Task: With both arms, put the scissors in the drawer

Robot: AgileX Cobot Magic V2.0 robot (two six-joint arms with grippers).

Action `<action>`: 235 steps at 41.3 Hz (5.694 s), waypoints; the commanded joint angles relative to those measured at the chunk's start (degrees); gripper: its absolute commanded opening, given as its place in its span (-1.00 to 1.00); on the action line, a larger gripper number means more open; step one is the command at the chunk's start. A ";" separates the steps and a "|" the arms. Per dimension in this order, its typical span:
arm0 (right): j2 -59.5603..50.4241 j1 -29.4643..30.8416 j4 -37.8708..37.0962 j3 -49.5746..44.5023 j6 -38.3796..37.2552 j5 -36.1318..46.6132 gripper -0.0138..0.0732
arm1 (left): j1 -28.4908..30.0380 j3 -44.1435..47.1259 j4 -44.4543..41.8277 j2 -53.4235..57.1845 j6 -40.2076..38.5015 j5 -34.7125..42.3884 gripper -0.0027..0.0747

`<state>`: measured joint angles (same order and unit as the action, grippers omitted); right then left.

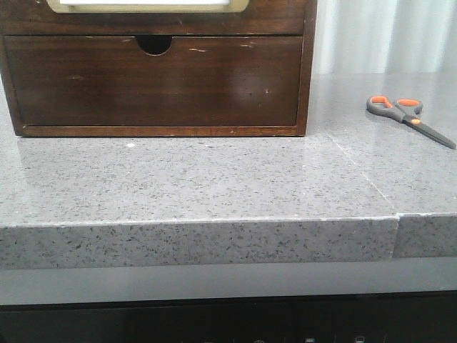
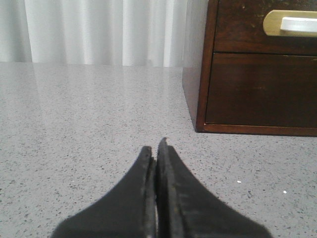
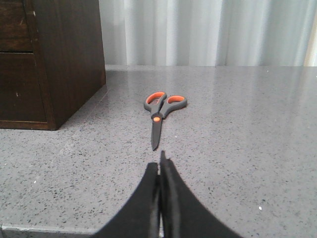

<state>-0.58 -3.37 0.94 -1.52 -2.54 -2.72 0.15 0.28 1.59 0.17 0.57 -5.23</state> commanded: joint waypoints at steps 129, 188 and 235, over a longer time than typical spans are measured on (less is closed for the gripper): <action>38.42 0.49 -5.43 41.34 1.56 -32.60 0.41 | 0.02 -36.81 8.59 -29.02 -0.24 -22.15 0.48; 38.42 0.49 -5.43 41.34 1.56 -32.97 0.41 | -5.13 -52.42 104.94 -79.82 46.41 -37.84 0.48; 38.42 0.49 -5.43 41.34 1.56 -32.97 0.41 | -5.23 -34.00 104.94 -64.45 51.65 -50.51 -0.58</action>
<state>37.50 -3.37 -3.55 37.94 -1.57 -39.17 -4.65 -35.38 105.40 -68.61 47.97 -47.93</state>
